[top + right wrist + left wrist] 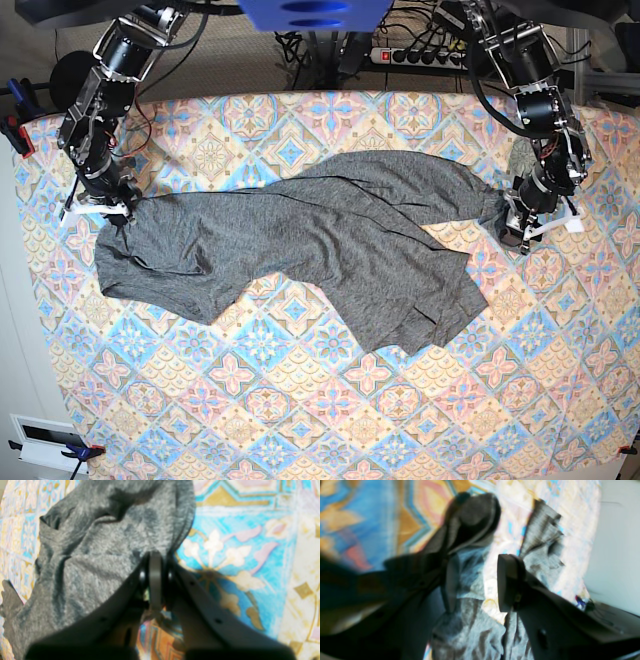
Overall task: Layout the t-shirt on the table in an organized manner, then fold the t-shirt properly
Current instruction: 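Lift the shirt with both grippers and stretch it between them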
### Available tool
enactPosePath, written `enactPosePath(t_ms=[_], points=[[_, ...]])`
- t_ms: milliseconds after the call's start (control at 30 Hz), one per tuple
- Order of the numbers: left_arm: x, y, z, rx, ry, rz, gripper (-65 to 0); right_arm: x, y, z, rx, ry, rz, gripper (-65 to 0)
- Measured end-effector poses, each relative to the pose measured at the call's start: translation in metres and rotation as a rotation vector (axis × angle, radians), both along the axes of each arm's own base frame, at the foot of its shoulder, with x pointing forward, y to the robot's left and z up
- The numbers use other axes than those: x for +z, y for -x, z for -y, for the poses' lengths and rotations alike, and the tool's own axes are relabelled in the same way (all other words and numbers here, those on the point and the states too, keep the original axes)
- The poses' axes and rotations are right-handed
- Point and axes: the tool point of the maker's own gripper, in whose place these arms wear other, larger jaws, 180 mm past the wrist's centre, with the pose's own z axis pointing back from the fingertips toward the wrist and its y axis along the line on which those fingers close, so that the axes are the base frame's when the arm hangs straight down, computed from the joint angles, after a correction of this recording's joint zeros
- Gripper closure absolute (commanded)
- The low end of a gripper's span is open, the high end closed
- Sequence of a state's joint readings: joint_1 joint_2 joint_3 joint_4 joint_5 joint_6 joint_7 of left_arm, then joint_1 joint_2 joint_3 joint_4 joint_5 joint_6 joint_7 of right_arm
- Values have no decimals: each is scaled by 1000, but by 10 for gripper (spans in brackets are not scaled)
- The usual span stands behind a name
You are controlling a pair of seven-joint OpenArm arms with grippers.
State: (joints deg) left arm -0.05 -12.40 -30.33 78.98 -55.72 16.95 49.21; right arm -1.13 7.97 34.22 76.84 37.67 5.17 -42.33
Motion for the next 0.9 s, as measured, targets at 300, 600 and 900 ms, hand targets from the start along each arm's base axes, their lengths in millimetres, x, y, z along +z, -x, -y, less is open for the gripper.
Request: enactPosePath(t_ms=[300,600,900], points=[[35,-34,19,-78,-62,70,-250,0,-1,0,1,-1,1,0],[-4,-48,39,-65,77,-20,-250,1,-1,0,0,-1,2,0],[-5,-52,51,-81,75,-17,-250,1,-1,0,1,-1,1,0]])
